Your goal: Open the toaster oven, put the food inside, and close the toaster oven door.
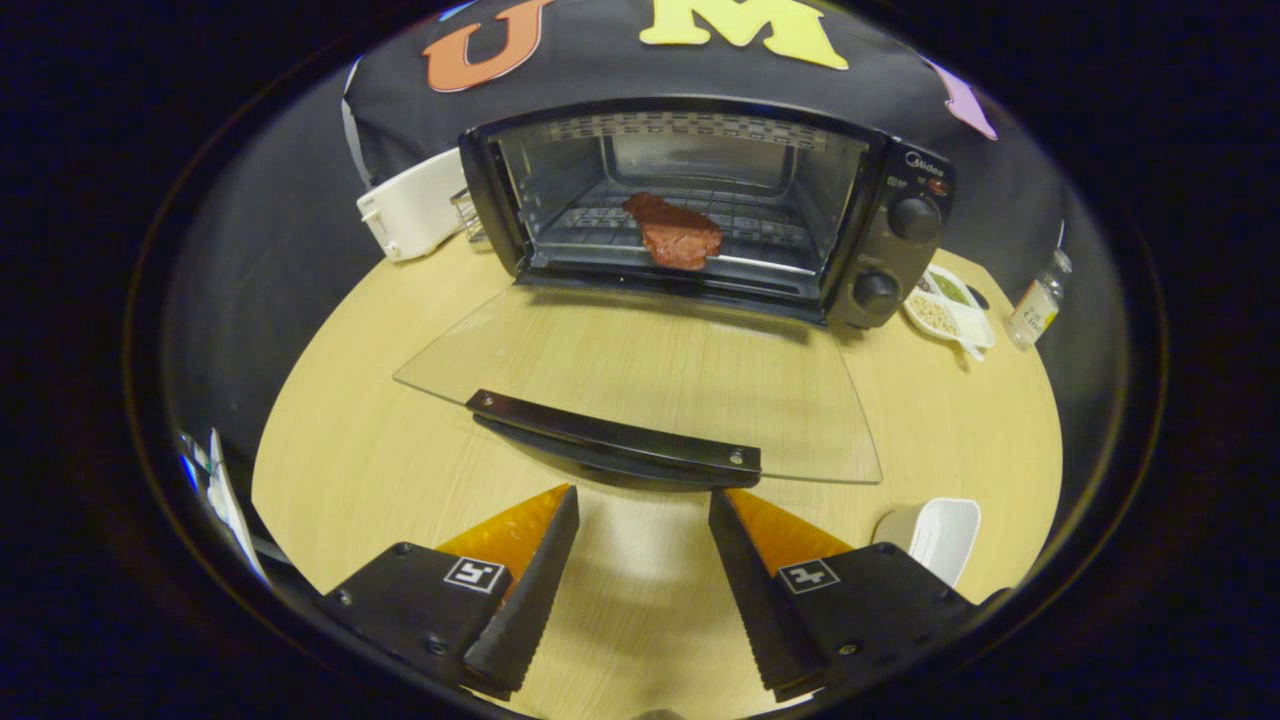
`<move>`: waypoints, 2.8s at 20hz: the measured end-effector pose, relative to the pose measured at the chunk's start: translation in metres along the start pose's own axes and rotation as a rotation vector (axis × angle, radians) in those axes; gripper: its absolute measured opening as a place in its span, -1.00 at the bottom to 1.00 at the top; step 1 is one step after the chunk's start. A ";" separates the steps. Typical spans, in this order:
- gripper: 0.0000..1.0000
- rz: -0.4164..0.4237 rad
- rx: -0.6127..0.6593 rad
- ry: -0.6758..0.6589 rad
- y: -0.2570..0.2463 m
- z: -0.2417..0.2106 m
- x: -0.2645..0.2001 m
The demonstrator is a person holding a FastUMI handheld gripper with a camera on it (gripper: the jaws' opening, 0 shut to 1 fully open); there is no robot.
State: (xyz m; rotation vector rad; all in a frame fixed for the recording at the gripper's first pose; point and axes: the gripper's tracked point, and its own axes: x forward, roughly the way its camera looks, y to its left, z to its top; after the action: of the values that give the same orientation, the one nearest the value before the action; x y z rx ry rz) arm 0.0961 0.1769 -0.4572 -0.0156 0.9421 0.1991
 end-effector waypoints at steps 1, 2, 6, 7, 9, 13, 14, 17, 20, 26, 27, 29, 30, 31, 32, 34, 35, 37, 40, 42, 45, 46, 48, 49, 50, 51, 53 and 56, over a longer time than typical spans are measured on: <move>0.69 0.001 0.013 -0.016 -0.002 0.007 -0.004; 0.69 0.008 0.018 -0.025 -0.001 0.014 -0.009; 0.70 0.014 0.016 -0.077 -0.003 0.045 -0.021; 0.70 0.016 0.017 -0.090 -0.003 0.052 -0.026; 0.70 0.021 0.024 -0.113 -0.004 0.066 -0.033; 0.79 -0.006 0.020 -0.169 -0.009 0.101 -0.037; 0.79 -0.029 0.006 -0.181 -0.013 0.109 -0.036; 0.70 -0.022 -0.002 -0.222 -0.005 0.128 -0.040; 0.71 -0.031 -0.032 -0.254 -0.004 0.138 -0.048; 0.71 -0.046 -0.014 -0.271 -0.018 0.134 -0.064; 0.71 -0.053 -0.011 -0.275 -0.024 0.133 -0.069; 0.71 -0.071 0.000 -0.290 -0.039 0.131 -0.082; 0.71 -0.079 0.011 -0.303 -0.048 0.131 -0.091; 0.71 -0.090 0.023 -0.315 -0.058 0.131 -0.100; 0.71 -0.102 0.039 -0.330 -0.069 0.130 -0.111; 0.71 -0.126 0.073 -0.367 -0.093 0.132 -0.138; 0.71 -0.145 0.090 -0.389 -0.106 0.134 -0.154; 0.71 -0.191 0.112 -0.443 -0.134 0.138 -0.190; 0.71 -0.268 0.129 -0.527 -0.172 0.140 -0.253; 0.72 -0.318 0.129 -0.593 -0.191 0.143 -0.294; 0.87 -0.388 0.091 -0.693 -0.212 0.143 -0.356; 0.99 -0.397 0.082 -0.729 -0.214 0.144 -0.377; 1.00 -0.412 0.068 -0.791 -0.219 0.141 -0.409; 1.00 -0.415 0.061 -0.815 -0.221 0.139 -0.423; 1.00 -0.410 0.054 -0.845 -0.221 0.135 -0.438; 1.00 -0.407 0.049 -0.870 -0.222 0.134 -0.449; 1.00 -0.382 0.041 -0.919 -0.221 0.128 -0.468; 0.99 -0.336 0.063 -0.957 -0.224 0.117 -0.482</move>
State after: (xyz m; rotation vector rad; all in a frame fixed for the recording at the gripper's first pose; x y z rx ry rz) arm -0.0462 -0.1101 -0.0169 -0.0172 -0.0168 -0.1382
